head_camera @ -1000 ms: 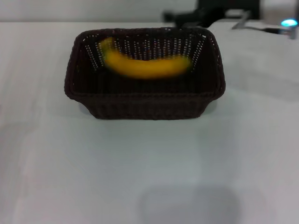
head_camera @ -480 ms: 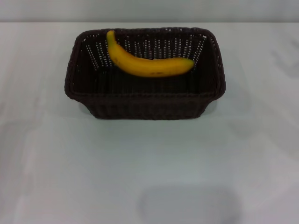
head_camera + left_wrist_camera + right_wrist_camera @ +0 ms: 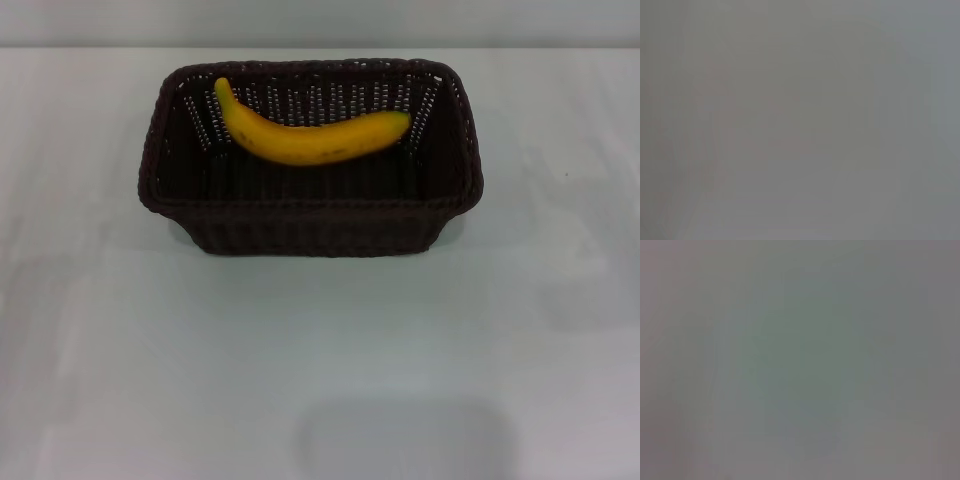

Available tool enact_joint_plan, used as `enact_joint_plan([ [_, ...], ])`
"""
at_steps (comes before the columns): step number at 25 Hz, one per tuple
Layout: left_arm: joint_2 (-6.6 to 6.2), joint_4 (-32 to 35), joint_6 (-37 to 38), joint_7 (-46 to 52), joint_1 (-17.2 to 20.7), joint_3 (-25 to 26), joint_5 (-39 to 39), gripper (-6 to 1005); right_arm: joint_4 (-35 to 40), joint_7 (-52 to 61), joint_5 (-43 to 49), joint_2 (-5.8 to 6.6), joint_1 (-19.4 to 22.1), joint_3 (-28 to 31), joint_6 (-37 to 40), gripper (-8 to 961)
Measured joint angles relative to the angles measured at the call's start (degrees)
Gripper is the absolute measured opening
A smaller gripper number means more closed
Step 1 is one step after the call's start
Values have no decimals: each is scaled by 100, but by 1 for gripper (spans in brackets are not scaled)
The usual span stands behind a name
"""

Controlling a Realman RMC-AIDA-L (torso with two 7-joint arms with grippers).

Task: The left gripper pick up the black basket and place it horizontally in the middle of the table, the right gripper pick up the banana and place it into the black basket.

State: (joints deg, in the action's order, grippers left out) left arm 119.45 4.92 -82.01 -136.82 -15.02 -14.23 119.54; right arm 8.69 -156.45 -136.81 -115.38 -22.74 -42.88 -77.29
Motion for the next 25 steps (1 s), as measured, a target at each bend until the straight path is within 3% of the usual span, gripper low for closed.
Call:
enact_joint_plan([
  [11, 8, -346, 4, -893, -48, 8, 228, 742, -255, -45, -4, -12, 29, 7, 138, 843],
  [25, 1, -439, 9, -983, -127, -3, 274, 757, -341, -50, -13, -36, 51, 8, 115, 843],
])
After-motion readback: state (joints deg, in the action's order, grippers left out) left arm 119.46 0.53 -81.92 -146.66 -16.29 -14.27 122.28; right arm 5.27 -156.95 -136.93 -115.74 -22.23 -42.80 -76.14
